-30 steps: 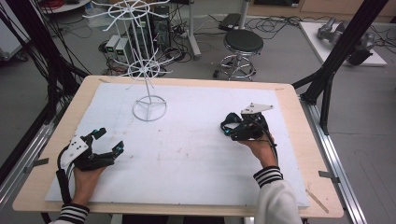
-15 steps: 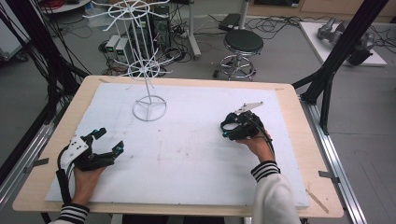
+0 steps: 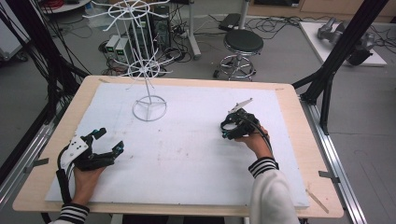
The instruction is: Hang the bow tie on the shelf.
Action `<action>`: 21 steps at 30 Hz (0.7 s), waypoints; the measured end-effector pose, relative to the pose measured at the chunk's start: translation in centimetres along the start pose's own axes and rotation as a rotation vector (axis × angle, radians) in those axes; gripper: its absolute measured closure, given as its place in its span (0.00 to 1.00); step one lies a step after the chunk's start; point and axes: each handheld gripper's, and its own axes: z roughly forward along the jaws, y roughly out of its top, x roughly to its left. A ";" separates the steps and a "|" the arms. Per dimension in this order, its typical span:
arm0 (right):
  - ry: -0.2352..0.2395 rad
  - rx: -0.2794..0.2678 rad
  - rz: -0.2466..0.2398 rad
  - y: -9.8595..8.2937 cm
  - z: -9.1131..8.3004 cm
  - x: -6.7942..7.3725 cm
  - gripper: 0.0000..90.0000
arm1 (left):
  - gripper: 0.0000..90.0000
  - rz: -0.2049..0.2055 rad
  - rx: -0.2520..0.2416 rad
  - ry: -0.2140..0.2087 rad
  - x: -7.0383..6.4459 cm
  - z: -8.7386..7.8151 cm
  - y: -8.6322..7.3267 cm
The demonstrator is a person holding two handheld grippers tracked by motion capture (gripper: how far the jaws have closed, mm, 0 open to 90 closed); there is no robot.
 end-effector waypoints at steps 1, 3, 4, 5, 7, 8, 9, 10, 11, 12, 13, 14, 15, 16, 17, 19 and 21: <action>-0.001 0.006 -0.004 0.3 0.1 0.0 0.34 | 0.13 -0.001 0.000 0.000 0.0 0.0 0.0; 0.005 0.016 -0.008 0.5 0.2 0.0 0.37 | 0.13 -0.002 -0.002 -0.001 0.0 0.0 0.0; 0.006 0.025 -0.013 0.5 0.3 -0.1 0.38 | 0.13 -0.003 -0.001 0.000 0.0 0.0 0.0; 0.001 0.031 -0.019 0.5 0.4 -0.2 0.38 | 0.13 -0.003 -0.001 0.000 0.0 0.0 0.0; -0.002 0.037 -0.017 0.5 0.5 -0.3 0.42 | 0.13 -0.004 -0.001 0.000 0.0 0.0 0.0; -0.002 0.037 -0.017 0.5 0.5 -0.3 0.42 | 0.13 -0.004 -0.001 0.000 0.0 0.0 0.0; 0.004 0.045 -0.018 0.5 0.5 -0.3 0.46 | 0.13 -0.005 -0.002 0.000 0.0 0.0 0.0; 0.001 0.052 -0.029 0.5 0.5 -0.3 0.47 | 0.13 -0.005 -0.002 0.000 0.0 0.0 0.0; 0.001 0.052 -0.029 0.5 0.5 -0.3 0.47 | 0.13 -0.005 -0.002 0.000 0.0 0.0 0.0; -0.001 0.065 -0.033 0.5 0.5 -0.2 0.48 | 0.13 -0.005 -0.002 0.000 0.0 0.0 0.0; -0.005 0.081 -0.044 0.5 0.7 -0.2 0.50 | 0.13 -0.003 -0.001 -0.001 0.0 0.0 0.0; -0.006 0.089 -0.053 0.5 0.8 -0.2 0.53 | 0.13 -0.003 -0.001 -0.001 0.0 0.0 0.0; -0.011 0.095 -0.057 0.5 0.8 -0.1 0.55 | 0.13 0.000 0.000 -0.001 0.0 0.0 0.0; -0.016 0.099 -0.062 0.5 0.9 0.0 0.56 | 0.13 0.000 0.000 -0.001 0.0 0.0 0.0; -0.016 0.099 -0.062 0.5 0.9 0.0 0.56 | 0.13 0.001 0.000 -0.001 0.0 0.0 0.0; -0.018 0.104 -0.063 0.6 1.0 0.0 0.61 | 0.13 -0.001 0.001 -0.002 0.0 0.0 0.0; -0.023 0.117 -0.078 0.6 1.2 0.1 0.63 | 0.13 -0.001 0.000 -0.001 0.0 0.0 0.0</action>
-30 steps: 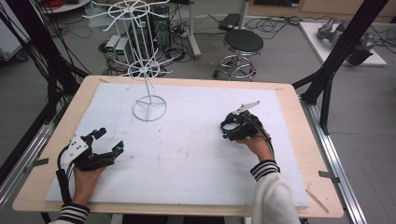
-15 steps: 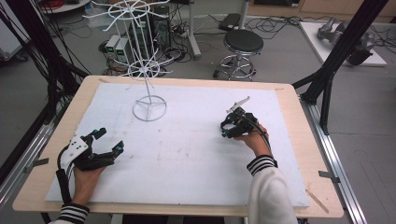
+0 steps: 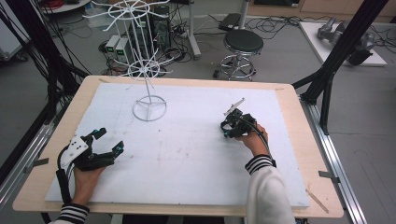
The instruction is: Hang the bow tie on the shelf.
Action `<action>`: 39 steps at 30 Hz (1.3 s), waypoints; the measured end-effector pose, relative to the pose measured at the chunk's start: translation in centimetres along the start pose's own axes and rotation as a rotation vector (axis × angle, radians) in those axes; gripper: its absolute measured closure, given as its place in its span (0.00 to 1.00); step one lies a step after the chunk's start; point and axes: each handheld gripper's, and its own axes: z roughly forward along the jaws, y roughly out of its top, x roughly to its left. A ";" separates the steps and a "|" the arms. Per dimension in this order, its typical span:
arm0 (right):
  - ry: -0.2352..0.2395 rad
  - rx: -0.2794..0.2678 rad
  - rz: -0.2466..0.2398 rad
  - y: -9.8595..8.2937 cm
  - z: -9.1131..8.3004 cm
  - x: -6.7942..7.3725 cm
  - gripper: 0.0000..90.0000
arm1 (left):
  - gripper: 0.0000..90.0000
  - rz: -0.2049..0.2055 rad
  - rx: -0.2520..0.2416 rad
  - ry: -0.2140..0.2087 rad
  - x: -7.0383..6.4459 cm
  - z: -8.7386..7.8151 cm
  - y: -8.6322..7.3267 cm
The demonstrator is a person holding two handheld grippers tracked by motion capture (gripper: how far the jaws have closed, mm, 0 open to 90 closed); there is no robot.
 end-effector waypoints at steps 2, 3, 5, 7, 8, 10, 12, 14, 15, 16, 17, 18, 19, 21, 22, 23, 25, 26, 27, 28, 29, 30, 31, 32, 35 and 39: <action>0.000 0.011 -0.003 0.0 0.0 0.0 0.65 | 0.13 0.000 0.000 0.000 0.0 0.0 0.0; -0.001 0.011 -0.024 0.1 0.0 0.0 0.66 | 0.13 -0.001 -0.001 -0.001 0.0 0.0 0.0; 0.007 0.005 -0.017 0.1 0.0 0.1 0.68 | 0.13 -0.001 0.000 -0.001 0.0 0.0 0.0; 0.007 0.010 -0.022 0.1 0.0 0.0 0.68 | 0.13 0.000 -0.001 0.000 0.0 0.0 0.0; 0.010 0.012 -0.014 0.1 0.1 0.0 0.68 | 0.13 0.000 0.000 -0.001 0.0 0.0 0.0; 0.012 0.017 -0.014 0.0 0.1 0.0 0.68 | 0.13 -0.001 0.000 -0.001 0.0 0.0 0.0; 0.014 0.017 -0.011 0.0 0.3 -0.1 0.69 | 0.13 0.000 -0.001 -0.001 0.0 0.0 0.0; 0.017 0.023 -0.012 0.0 0.4 -0.1 0.71 | 0.13 -0.001 -0.001 -0.001 0.0 0.0 0.0; 0.017 0.023 -0.012 0.0 0.4 -0.1 0.71 | 0.13 -0.001 -0.001 -0.001 0.0 0.0 0.0; 0.027 0.027 -0.004 -0.1 0.6 -0.1 0.74 | 0.13 -0.001 -0.001 -0.001 0.0 0.0 0.0; 0.028 0.026 -0.004 -0.1 0.6 -0.1 0.75 | 0.13 -0.001 -0.001 -0.001 0.0 0.0 0.0; 0.025 0.027 -0.003 0.0 0.5 -0.1 0.77 | 0.13 -0.001 -0.001 -0.001 0.0 0.0 0.0; 0.025 0.027 -0.002 0.0 0.5 -0.1 0.79 | 0.13 -0.001 -0.001 -0.001 0.0 0.0 0.0; 0.029 0.026 -0.001 0.0 0.5 -0.2 0.84 | 0.13 -0.002 -0.001 -0.001 0.0 0.0 0.0; 0.034 0.024 0.005 0.0 0.4 -0.2 0.86 | 0.13 -0.002 -0.001 0.000 0.0 0.0 0.0; 0.034 0.024 0.005 0.0 0.4 -0.2 0.86 | 0.13 -0.003 -0.001 0.000 0.0 0.0 0.0; 0.037 0.022 -0.002 0.0 0.3 -0.2 0.89 | 0.13 -0.003 -0.001 0.000 0.0 0.0 0.0; 0.037 0.022 -0.002 0.0 0.3 -0.2 0.89 | 0.13 -0.004 -0.001 0.000 0.0 0.0 0.0; 0.034 0.021 -0.008 0.0 0.3 -0.2 0.90 | 0.13 -0.006 -0.003 0.000 0.0 0.0 0.0; 0.032 0.026 -0.011 0.0 0.2 -0.2 0.90 | 0.13 -0.003 -0.001 0.000 0.0 0.0 0.0; 0.029 0.020 -0.011 0.1 0.2 -0.1 0.90 | 0.13 -0.004 -0.001 0.000 0.0 0.0 0.0; 0.034 0.018 -0.008 0.1 0.3 -0.1 0.90 | 0.13 -0.003 -0.001 0.000 0.0 0.0 0.0; 0.034 0.015 -0.010 0.1 0.3 0.0 0.90 | 0.13 -0.003 -0.001 0.000 0.0 0.0 0.0; 0.032 0.010 -0.012 0.2 0.3 0.0 0.90 | 0.13 -0.003 -0.001 0.000 0.0 0.0 0.0; 0.032 -0.027 -0.004 0.3 0.1 0.1 0.90 | 0.13 -0.006 -0.003 0.001 0.0 0.0 0.0; 0.045 -0.089 0.036 0.4 -0.4 0.1 0.90 | 0.13 -0.004 -0.002 0.000 0.0 0.0 0.0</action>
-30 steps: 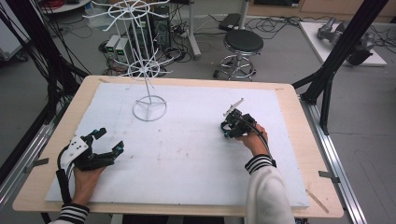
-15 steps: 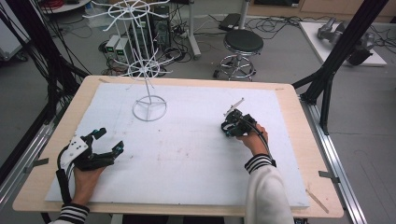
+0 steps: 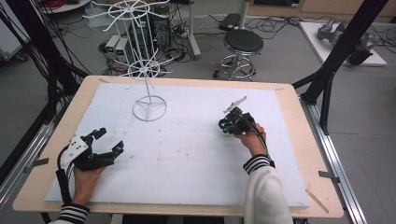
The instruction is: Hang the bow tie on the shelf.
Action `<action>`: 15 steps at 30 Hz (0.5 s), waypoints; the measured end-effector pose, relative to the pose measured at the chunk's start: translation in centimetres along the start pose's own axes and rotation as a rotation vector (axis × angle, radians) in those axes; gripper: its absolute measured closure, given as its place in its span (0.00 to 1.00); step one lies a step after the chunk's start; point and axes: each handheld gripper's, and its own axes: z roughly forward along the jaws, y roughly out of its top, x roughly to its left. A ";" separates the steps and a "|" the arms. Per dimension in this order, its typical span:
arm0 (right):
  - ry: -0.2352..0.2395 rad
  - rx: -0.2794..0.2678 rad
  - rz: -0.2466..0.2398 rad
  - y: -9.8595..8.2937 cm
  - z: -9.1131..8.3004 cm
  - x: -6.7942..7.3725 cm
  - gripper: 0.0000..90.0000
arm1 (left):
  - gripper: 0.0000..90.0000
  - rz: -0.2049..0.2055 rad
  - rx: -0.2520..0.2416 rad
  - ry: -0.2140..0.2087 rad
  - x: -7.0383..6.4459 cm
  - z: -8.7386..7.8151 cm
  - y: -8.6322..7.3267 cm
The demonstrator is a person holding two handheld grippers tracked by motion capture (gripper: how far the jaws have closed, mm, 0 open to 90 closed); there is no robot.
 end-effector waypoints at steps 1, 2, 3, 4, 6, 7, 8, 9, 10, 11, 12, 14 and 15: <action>0.007 -0.049 0.023 0.1 -0.4 -0.1 0.90 | 0.13 0.000 0.000 0.000 0.0 0.0 0.0; 0.010 -0.064 0.029 0.1 -0.5 -0.1 0.90 | 0.13 0.000 0.001 0.000 0.0 0.0 0.0; 0.012 -0.080 0.040 0.1 -0.7 -0.2 0.90 | 0.13 0.000 0.000 0.000 0.0 0.0 0.0; 0.015 -0.097 0.053 0.1 -0.9 -0.2 0.90 | 0.13 0.000 0.000 0.000 0.0 0.0 0.0; 0.012 -0.111 0.056 0.1 -1.0 -0.2 0.90 | 0.13 0.000 0.000 0.000 0.0 0.0 0.0; 0.020 -0.152 0.072 0.0 -1.2 -0.4 0.90 | 0.13 0.001 0.000 0.000 0.0 0.0 0.0; 0.025 -0.166 0.079 0.0 -1.3 -0.4 0.90 | 0.13 -0.001 0.000 -0.001 0.0 0.0 0.0; 0.031 -0.178 0.093 0.0 -1.4 -0.4 0.90 | 0.13 0.000 -0.001 0.000 0.0 0.0 0.0; 0.034 -0.194 0.101 0.0 -1.5 -0.4 0.90 | 0.13 0.000 -0.001 0.000 0.0 0.0 0.0; 0.034 -0.194 0.101 0.0 -1.5 -0.4 0.90 | 0.13 0.000 -0.001 0.000 0.0 0.0 0.0; 0.031 -0.222 0.106 -0.1 -1.6 -0.5 0.90 | 0.13 0.000 -0.001 0.000 0.0 0.0 0.0; 0.034 -0.245 0.122 -0.2 -1.7 -0.5 0.90 | 0.13 0.000 -0.001 0.000 0.0 0.0 0.0; 0.032 -0.251 0.124 -0.2 -1.8 -0.5 0.90 | 0.13 0.000 -0.001 0.000 0.0 0.0 0.0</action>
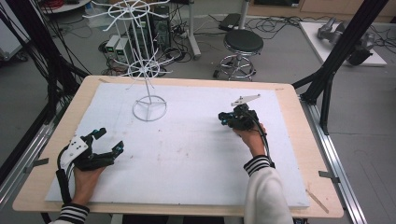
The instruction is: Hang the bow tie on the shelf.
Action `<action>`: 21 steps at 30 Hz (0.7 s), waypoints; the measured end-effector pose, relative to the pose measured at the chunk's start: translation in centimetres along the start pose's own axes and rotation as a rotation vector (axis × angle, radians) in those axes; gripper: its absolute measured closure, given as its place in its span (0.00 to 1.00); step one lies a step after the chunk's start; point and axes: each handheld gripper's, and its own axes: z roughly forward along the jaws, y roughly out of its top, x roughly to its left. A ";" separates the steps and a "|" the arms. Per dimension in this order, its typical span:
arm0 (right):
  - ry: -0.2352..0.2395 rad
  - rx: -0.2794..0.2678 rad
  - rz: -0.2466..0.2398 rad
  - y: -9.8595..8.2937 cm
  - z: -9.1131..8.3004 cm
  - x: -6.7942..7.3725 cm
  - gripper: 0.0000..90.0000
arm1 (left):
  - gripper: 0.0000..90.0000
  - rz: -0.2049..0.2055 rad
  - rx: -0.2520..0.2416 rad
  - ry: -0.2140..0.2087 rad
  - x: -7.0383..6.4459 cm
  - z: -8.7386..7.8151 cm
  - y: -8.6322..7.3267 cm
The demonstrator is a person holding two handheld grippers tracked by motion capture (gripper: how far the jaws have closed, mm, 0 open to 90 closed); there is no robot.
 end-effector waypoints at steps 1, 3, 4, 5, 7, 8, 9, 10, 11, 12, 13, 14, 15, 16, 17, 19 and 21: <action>0.000 0.000 0.000 0.0 0.0 0.0 0.90 | 0.13 0.000 0.000 0.000 0.0 0.0 0.0; 0.003 -0.027 0.009 0.1 -0.2 0.0 0.90 | 0.13 0.000 0.000 0.000 0.0 0.0 0.0; 0.006 -0.062 0.019 0.1 -0.4 -0.1 0.90 | 0.13 0.000 0.000 0.000 0.0 0.0 0.0; 0.014 -0.079 0.034 0.2 -0.5 0.0 0.90 | 0.13 0.000 0.000 0.000 0.0 0.0 0.0; 0.017 -0.099 0.041 0.2 -0.6 0.0 0.90 | 0.13 0.000 0.000 0.000 0.0 0.0 0.0; 0.028 -0.143 0.060 0.3 -0.9 -0.1 0.90 | 0.13 0.001 0.000 0.000 0.0 0.0 0.0; 0.037 -0.154 0.067 0.4 -1.0 -0.1 0.90 | 0.13 0.001 0.000 0.000 0.0 0.0 0.0; 0.036 -0.168 0.070 0.4 -1.0 0.0 0.90 | 0.13 0.002 0.000 -0.001 0.0 0.0 0.0; 0.033 -0.178 0.066 0.5 -1.1 0.0 0.90 | 0.13 0.001 0.001 0.000 0.0 0.0 0.0; 0.036 -0.186 0.070 0.5 -1.2 0.1 0.90 | 0.13 0.001 0.000 -0.001 0.0 0.0 0.0; 0.036 -0.186 0.070 0.5 -1.2 0.1 0.90 | 0.13 0.001 0.000 -0.001 0.0 0.0 0.0; 0.041 -0.215 0.075 0.6 -1.3 0.2 0.90 | 0.13 0.001 0.001 0.000 0.0 0.0 0.0; 0.041 -0.215 0.075 0.6 -1.3 0.2 0.90 | 0.13 0.001 0.001 0.000 0.0 0.0 0.0; 0.038 -0.239 0.082 0.8 -1.5 0.4 0.90 | 0.13 0.002 0.000 -0.001 0.0 0.0 0.0; 0.038 -0.239 0.082 0.8 -1.5 0.4 0.90 | 0.13 0.002 0.000 -0.001 0.0 0.0 0.0; 0.048 -0.273 0.097 0.9 -1.6 0.6 0.90 | 0.13 0.001 0.000 -0.001 0.0 0.0 0.0; 0.048 -0.279 0.096 0.9 -1.7 0.6 0.90 | 0.13 0.003 0.001 -0.001 0.0 0.0 0.0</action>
